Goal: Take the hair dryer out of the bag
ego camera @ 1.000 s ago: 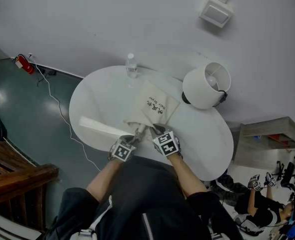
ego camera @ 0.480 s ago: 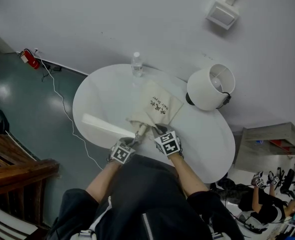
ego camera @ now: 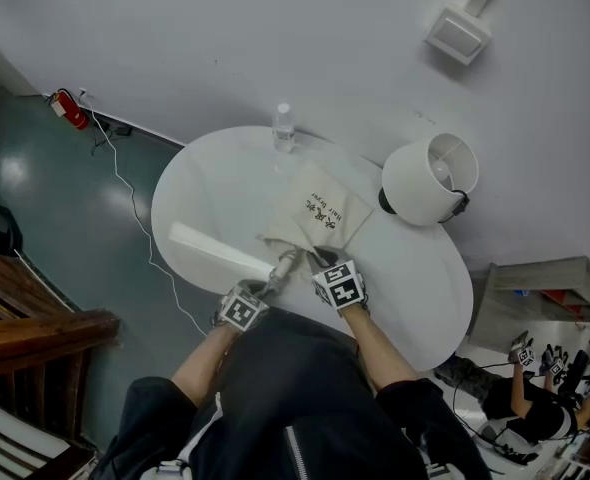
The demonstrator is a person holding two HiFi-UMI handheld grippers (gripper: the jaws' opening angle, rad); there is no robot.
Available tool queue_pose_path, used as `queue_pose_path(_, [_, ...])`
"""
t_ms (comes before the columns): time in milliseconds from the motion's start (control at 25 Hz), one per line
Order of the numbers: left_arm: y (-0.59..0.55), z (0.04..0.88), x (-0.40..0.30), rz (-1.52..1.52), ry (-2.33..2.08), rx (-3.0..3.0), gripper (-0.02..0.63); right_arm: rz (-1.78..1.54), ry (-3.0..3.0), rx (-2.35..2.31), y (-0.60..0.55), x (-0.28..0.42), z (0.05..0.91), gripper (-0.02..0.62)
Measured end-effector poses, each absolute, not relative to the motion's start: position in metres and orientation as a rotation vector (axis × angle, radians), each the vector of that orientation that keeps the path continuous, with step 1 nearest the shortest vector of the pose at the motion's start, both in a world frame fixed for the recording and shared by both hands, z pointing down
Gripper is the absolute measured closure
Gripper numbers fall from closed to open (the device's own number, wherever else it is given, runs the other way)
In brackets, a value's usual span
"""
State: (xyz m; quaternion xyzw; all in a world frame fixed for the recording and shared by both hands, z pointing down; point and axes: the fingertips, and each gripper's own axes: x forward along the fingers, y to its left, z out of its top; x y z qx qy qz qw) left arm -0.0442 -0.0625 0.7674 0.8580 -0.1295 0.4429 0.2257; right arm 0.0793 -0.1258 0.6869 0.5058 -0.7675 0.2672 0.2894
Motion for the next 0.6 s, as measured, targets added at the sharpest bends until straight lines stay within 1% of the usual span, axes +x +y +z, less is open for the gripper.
queue_pose_path(600, [-0.055, 0.784, -0.059, 1.322, -0.364, 2.377, 0.517, 0.717, -2.06, 1.316, -0.129, 0.078, 0.69, 0.554])
